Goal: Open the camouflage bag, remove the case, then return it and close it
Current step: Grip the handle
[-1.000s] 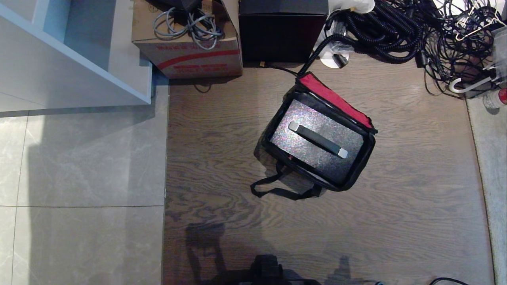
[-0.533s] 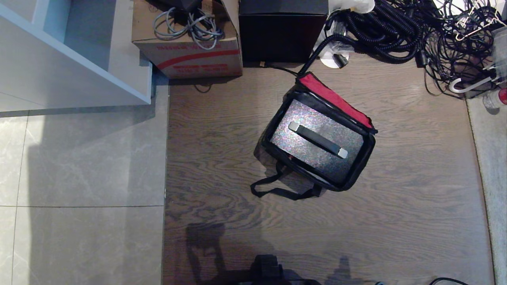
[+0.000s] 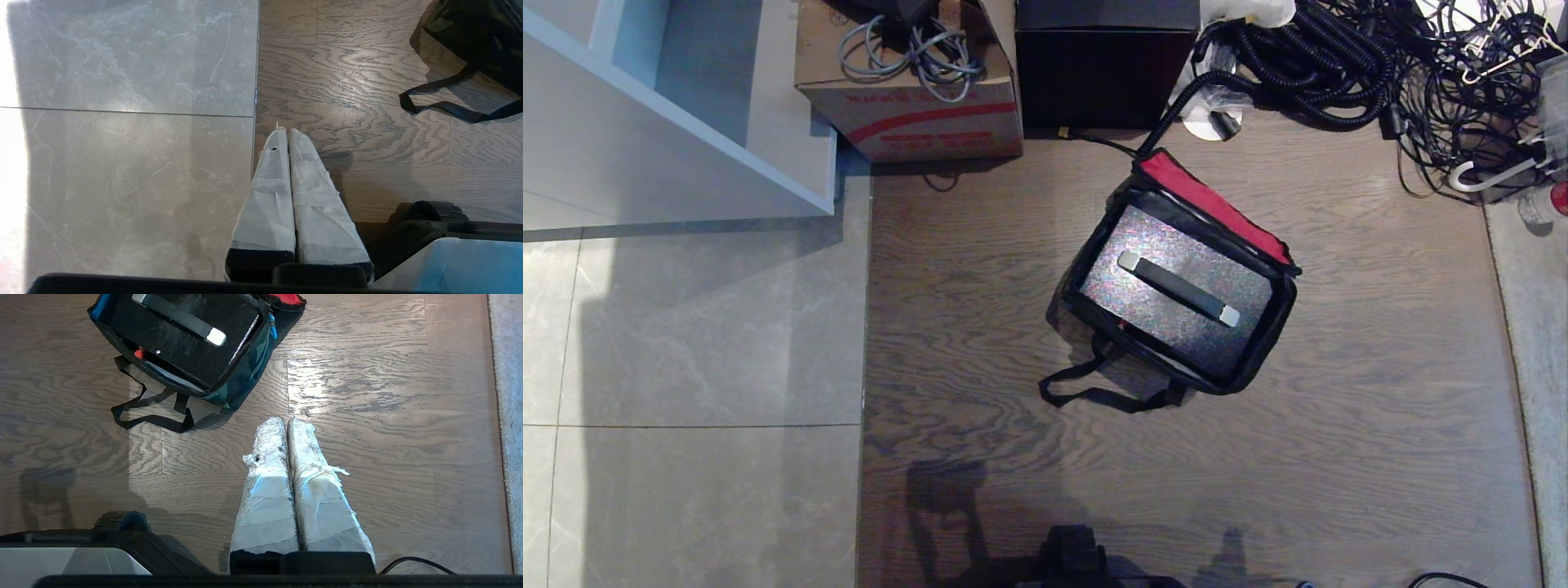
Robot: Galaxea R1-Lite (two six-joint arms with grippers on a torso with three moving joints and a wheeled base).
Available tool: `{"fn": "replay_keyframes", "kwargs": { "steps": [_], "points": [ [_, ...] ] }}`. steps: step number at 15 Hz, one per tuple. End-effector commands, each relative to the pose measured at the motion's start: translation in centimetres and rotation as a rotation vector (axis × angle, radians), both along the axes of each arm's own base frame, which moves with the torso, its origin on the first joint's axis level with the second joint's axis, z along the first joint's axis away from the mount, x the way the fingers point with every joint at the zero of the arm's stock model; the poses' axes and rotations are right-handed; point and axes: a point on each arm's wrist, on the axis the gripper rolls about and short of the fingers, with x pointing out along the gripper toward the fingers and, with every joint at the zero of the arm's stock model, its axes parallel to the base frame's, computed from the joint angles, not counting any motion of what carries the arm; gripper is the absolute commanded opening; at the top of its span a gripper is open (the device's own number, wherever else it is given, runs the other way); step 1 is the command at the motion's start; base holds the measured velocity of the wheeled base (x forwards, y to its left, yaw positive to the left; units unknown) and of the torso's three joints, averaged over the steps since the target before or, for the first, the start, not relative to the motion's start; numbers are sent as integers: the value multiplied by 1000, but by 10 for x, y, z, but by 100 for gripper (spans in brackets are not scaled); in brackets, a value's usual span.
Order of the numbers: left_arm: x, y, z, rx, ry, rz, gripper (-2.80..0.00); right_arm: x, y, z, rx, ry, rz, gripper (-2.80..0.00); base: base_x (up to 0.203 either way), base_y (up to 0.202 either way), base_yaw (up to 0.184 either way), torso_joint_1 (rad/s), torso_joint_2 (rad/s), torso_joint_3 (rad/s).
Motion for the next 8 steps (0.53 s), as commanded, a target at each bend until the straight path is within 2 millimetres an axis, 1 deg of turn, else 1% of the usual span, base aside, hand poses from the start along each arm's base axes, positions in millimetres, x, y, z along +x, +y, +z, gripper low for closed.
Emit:
{"fn": "replay_keyframes", "kwargs": {
  "steps": [1,8],
  "points": [
    [0,0,0,0,0,0,-280,3,0,-11,0,41,1,-280,0,0,0,0,0,0],
    [0,0,0,0,0,0,-280,3,0,-11,0,41,1,-280,0,0,0,0,0,0]
  ]
}}
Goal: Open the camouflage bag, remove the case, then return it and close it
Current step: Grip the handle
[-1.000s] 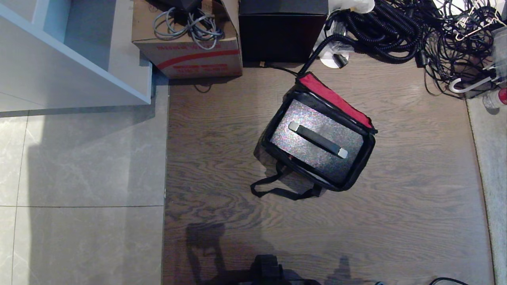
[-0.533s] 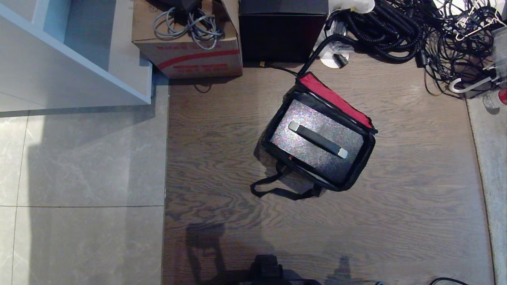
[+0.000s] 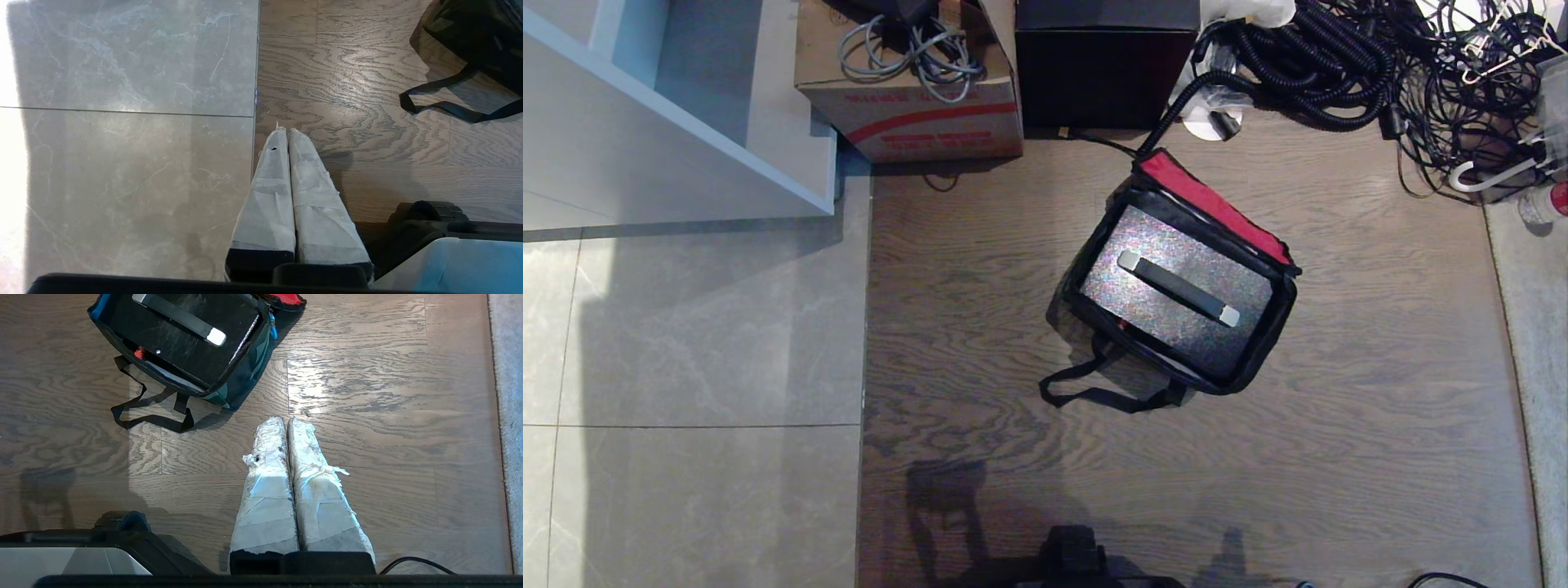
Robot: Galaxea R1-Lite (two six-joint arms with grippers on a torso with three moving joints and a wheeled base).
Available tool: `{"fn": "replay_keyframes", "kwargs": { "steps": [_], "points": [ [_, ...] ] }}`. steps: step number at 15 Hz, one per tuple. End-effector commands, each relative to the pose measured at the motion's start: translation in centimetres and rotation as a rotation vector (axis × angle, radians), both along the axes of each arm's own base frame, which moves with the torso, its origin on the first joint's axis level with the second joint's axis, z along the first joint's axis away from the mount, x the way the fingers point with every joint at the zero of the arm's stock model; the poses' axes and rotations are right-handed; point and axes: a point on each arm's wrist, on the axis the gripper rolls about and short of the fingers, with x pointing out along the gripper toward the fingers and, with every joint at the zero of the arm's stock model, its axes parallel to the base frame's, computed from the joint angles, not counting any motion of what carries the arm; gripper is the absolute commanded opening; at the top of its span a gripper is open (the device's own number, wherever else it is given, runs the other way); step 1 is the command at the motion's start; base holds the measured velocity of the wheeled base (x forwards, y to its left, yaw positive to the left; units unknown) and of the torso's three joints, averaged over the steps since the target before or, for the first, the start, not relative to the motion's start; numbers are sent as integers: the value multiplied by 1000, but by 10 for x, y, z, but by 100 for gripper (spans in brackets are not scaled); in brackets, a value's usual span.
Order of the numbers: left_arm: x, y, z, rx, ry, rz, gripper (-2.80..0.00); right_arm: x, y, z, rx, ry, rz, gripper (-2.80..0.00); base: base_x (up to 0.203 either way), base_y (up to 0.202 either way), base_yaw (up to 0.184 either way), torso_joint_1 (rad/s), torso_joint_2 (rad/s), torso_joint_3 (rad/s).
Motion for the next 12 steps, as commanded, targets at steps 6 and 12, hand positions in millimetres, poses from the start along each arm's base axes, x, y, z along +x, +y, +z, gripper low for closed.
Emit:
{"fn": "replay_keyframes", "kwargs": {
  "steps": [6,12],
  "points": [
    [0,0,0,0,-1,0,-280,3,0,-11,0,40,0,-280,0,0,0,0,0,0],
    [0,0,0,0,-1,0,-280,3,0,-11,0,40,1,-280,0,0,0,0,0,0]
  ]
}}
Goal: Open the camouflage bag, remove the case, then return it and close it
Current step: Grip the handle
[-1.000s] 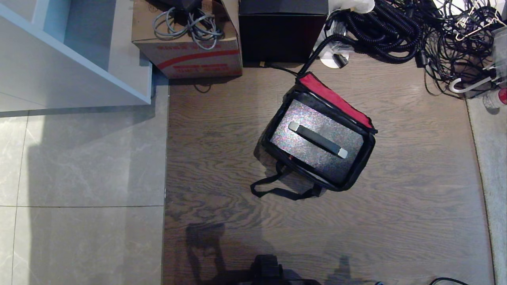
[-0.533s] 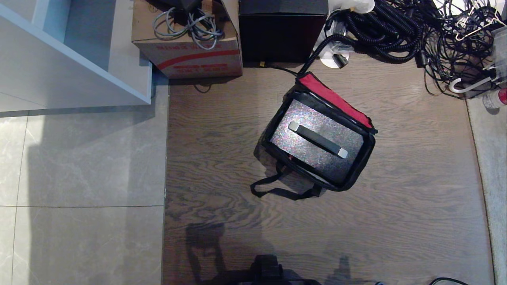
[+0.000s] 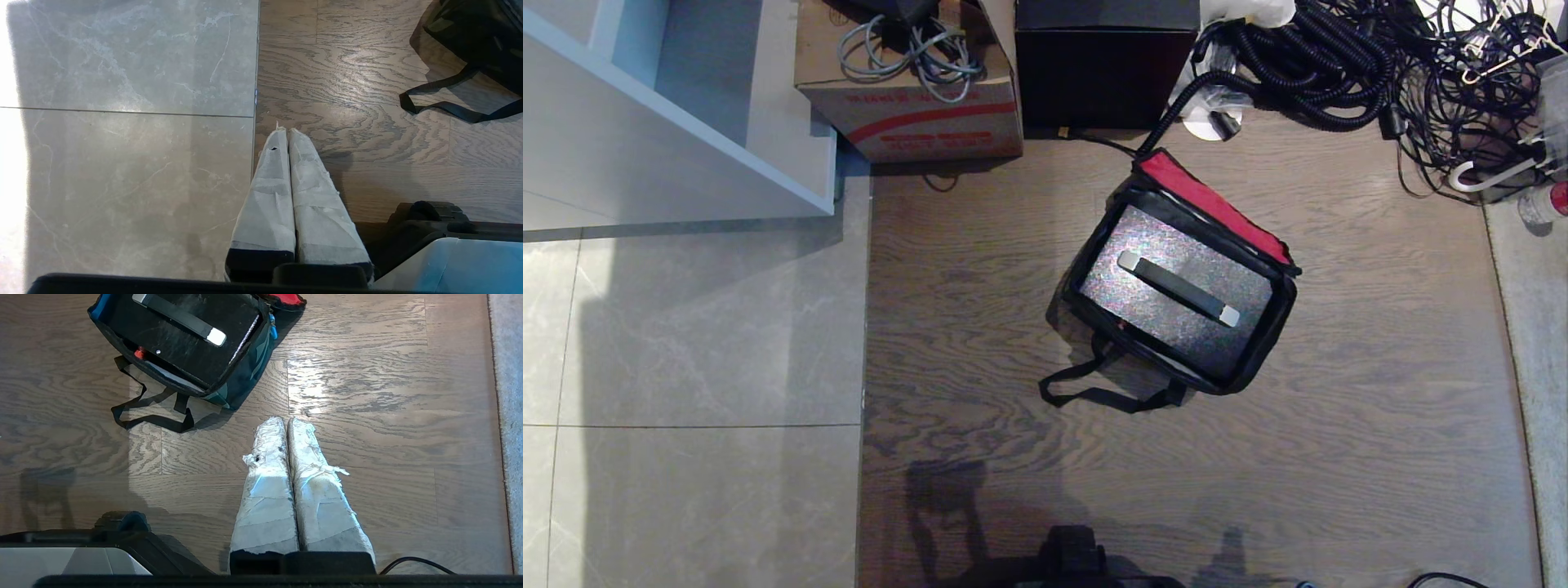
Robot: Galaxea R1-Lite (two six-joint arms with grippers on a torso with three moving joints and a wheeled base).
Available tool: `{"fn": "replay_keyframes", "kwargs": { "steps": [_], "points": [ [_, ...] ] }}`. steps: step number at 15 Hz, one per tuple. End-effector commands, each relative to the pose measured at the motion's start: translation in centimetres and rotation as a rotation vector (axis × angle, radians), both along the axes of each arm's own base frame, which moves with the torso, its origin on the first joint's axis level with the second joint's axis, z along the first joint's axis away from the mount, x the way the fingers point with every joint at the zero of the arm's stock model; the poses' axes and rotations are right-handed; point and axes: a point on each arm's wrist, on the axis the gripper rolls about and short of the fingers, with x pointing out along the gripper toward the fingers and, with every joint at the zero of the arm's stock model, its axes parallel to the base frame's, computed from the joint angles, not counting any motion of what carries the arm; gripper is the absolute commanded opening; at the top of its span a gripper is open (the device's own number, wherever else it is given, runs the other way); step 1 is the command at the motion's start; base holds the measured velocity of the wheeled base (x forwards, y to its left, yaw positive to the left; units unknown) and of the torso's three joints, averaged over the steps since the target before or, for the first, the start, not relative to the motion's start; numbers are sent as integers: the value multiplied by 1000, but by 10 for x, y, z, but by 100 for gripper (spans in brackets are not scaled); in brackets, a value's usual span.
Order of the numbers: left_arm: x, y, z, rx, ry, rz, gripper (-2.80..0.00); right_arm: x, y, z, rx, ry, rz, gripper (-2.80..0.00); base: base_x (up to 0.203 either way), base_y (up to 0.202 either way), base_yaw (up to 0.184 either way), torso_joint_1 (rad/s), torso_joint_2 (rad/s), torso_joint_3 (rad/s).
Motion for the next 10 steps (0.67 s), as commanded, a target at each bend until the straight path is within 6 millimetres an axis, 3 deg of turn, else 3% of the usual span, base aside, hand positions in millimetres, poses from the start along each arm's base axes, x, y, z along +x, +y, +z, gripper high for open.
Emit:
{"fn": "replay_keyframes", "kwargs": {
  "steps": [1,10],
  "points": [
    [0,0,0,0,0,0,-280,3,0,-11,-2,40,0,-280,0,0,0,0,0,0],
    [0,0,0,0,0,0,-280,3,0,-11,-1,41,1,-280,0,0,0,0,0,0]
  ]
}}
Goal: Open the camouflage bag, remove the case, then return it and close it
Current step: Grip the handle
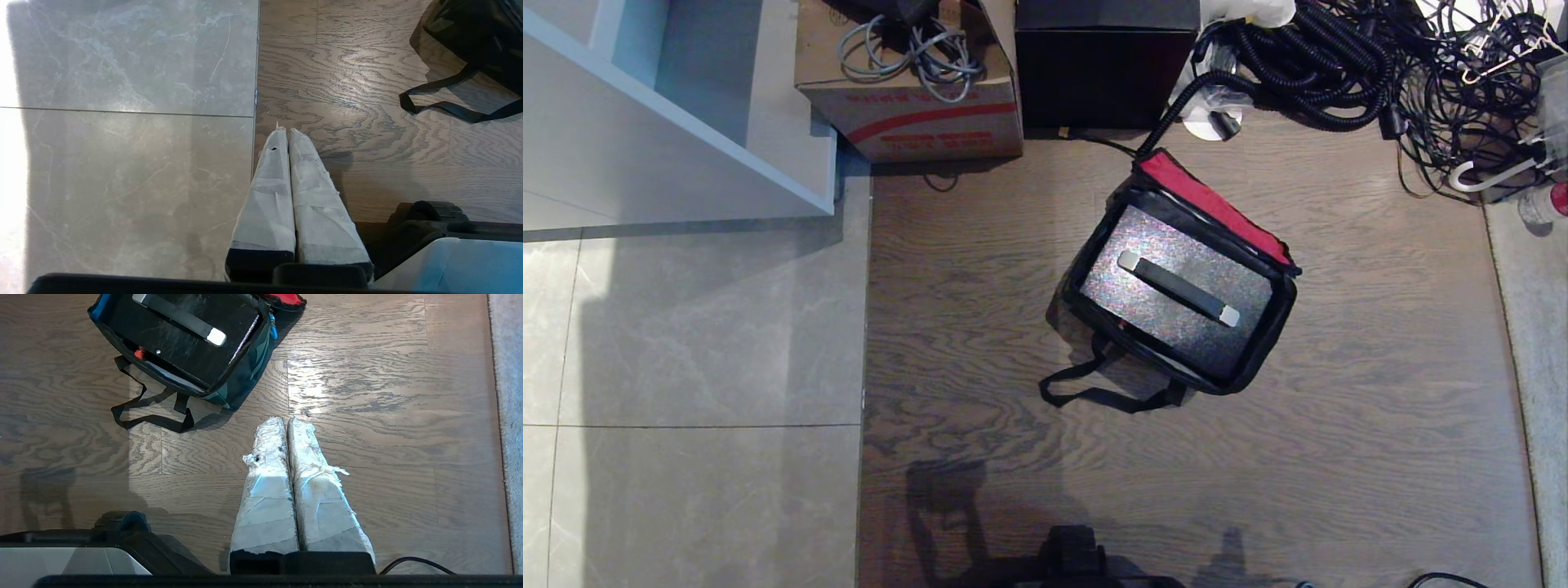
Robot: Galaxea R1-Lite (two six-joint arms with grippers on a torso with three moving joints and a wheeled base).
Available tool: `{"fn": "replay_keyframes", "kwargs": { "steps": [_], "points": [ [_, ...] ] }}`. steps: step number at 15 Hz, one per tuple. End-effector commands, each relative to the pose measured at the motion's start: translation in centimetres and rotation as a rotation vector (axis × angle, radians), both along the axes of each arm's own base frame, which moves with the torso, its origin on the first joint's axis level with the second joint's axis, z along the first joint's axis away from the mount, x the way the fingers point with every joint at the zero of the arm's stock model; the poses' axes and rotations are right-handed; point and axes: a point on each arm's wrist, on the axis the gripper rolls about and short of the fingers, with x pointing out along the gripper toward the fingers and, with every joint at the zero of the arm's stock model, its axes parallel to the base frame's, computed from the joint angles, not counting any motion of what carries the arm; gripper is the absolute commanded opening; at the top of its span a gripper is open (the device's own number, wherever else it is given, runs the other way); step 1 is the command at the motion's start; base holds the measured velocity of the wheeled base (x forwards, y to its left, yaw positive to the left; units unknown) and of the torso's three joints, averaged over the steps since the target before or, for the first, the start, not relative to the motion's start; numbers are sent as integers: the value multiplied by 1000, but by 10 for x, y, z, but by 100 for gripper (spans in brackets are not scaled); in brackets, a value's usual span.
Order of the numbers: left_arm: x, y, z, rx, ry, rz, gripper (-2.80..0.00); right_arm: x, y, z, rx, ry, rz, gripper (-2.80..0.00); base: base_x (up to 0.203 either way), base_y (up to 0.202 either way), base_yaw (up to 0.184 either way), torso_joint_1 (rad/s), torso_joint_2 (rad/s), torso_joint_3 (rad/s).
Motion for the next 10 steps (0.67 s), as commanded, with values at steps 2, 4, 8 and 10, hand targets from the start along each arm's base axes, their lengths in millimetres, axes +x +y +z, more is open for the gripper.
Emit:
{"fn": "replay_keyframes", "kwargs": {
  "steps": [2,4,8,10],
  "points": [
    [0,0,0,-1,0,0,-280,3,0,-11,-2,41,1,-280,0,0,0,0,0,0],
    [0,0,0,-1,0,0,-280,3,0,-11,0,41,1,-280,0,0,0,0,0,0],
    [0,0,0,-1,0,0,-280,3,0,-11,0,40,1,-280,0,0,0,0,0,0],
    [0,0,0,-1,0,0,-280,3,0,-11,0,40,1,-280,0,0,0,0,0,0]
  ]
}}
